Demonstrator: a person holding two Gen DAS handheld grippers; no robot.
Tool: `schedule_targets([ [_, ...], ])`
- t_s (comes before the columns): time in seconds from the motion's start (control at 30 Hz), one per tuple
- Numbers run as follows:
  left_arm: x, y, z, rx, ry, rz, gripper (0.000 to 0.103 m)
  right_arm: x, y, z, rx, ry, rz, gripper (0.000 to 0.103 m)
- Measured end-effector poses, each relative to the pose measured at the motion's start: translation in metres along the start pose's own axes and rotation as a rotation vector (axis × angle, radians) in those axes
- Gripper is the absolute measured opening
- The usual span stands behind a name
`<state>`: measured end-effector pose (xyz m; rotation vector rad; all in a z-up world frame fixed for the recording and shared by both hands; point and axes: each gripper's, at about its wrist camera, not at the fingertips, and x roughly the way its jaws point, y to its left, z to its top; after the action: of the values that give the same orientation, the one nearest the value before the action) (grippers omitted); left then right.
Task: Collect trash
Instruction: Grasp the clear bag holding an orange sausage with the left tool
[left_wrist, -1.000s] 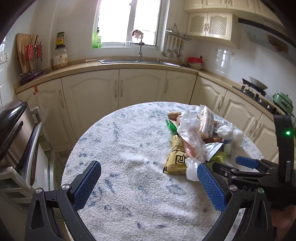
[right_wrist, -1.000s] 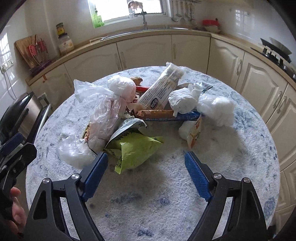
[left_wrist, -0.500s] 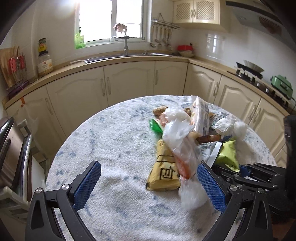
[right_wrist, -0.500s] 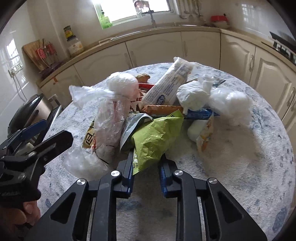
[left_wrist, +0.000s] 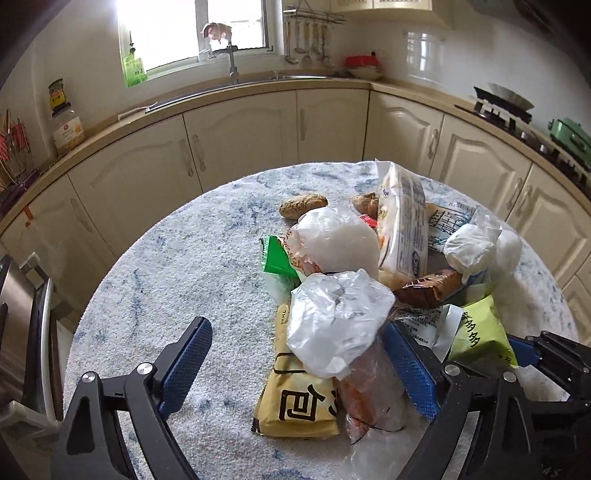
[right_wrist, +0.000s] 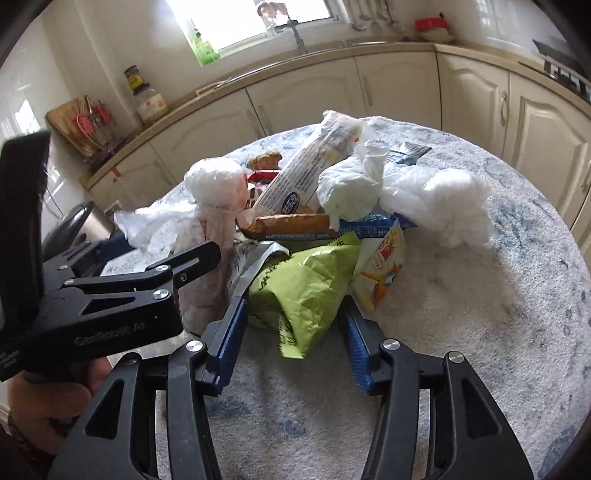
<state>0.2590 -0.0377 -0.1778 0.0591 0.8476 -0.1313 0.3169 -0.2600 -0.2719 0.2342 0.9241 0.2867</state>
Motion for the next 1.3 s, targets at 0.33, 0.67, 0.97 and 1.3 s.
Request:
schedule_targets([
  [0.33, 0.018, -0.008, 0.006, 0.036, -0.004, -0.085, 0.039, 0.003, -0.001, 0.005, 0.012, -0.01, 0.031, 0.029],
  [0.67, -0.018, 0.016, -0.025, -0.018, -0.056, -0.18, 0.022, -0.019, -0.006, -0.005, 0.034, -0.044, 0.022, 0.027],
  [0.97, -0.055, 0.026, -0.054, -0.066, -0.094, -0.2, 0.021, -0.047, 0.001, -0.019, 0.034, -0.095, 0.04, 0.026],
  [1.3, -0.11, 0.007, -0.059, -0.026, -0.182, -0.269, 0.019, -0.11, 0.005, -0.023, 0.03, -0.208, 0.014, 0.026],
])
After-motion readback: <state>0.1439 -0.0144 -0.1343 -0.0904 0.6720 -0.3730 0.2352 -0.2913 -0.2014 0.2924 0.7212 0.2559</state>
